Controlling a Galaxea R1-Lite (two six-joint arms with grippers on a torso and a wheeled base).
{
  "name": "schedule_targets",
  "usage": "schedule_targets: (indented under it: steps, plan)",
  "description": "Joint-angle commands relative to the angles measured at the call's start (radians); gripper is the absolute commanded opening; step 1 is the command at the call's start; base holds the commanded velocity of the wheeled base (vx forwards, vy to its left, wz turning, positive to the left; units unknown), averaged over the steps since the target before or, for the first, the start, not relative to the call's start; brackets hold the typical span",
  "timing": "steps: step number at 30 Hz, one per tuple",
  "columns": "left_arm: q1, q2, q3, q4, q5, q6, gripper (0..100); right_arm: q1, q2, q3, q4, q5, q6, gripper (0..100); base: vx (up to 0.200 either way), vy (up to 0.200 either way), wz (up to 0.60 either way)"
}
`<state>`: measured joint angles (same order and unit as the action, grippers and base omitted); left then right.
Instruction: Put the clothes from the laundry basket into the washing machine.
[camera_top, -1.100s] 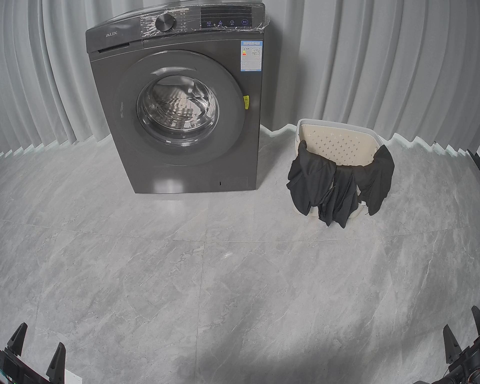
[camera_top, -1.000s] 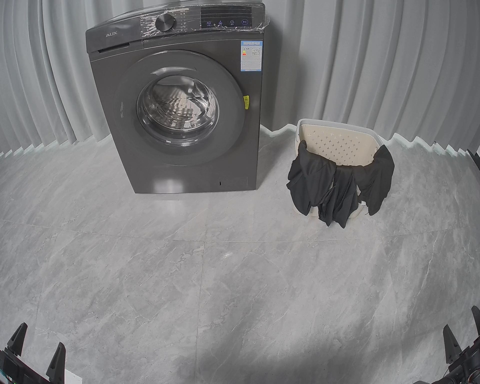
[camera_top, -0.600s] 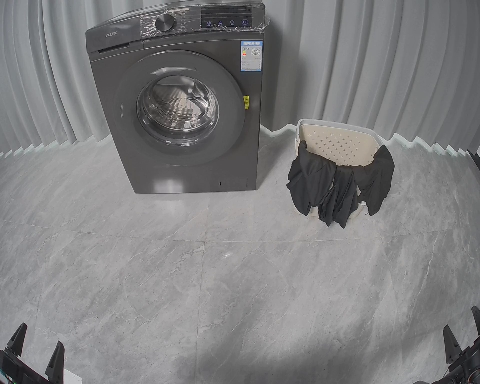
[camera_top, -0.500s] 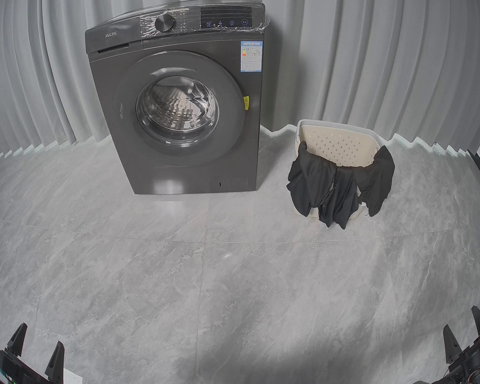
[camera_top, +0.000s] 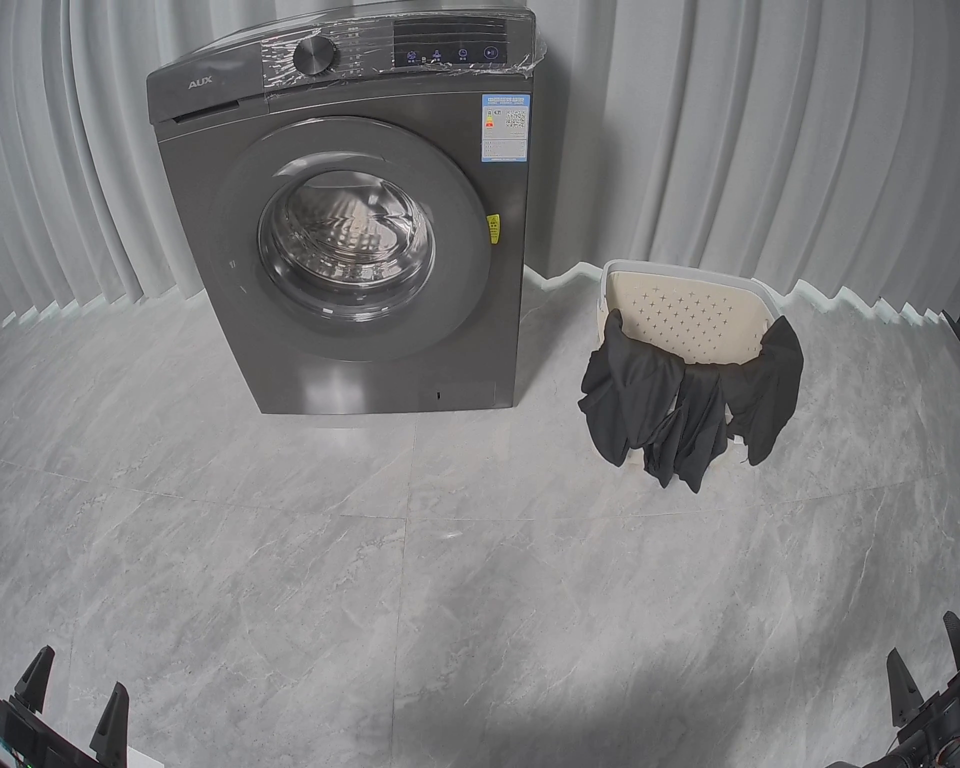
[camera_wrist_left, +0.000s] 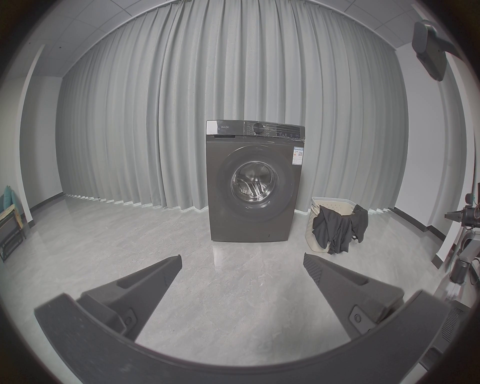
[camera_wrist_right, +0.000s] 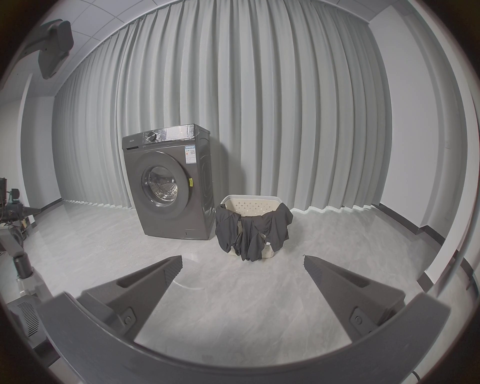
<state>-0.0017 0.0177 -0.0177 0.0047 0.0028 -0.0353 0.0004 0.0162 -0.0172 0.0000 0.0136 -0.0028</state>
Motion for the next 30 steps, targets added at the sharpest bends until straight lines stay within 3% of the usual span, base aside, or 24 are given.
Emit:
schedule_targets:
  steps: [1, 26, 30]
  plan:
    - [0.0, -0.018, 0.016, 0.0, 0.0, -0.001, 100, 0.001, -0.016, 0.017, 0.0, 0.0, 0.0, 100, 0.2, 0.0, 0.0]
    - [0.0, -0.018, 0.016, 0.0, 0.002, 0.002, 100, 0.001, -0.016, 0.017, 0.0, 0.002, 0.0, 100, 0.2, 0.0, 0.0]
    - [0.002, -0.018, 0.016, 0.0, 0.002, 0.002, 100, 0.001, -0.016, 0.017, 0.0, 0.002, 0.0, 100, 0.0, 0.0, 0.0]
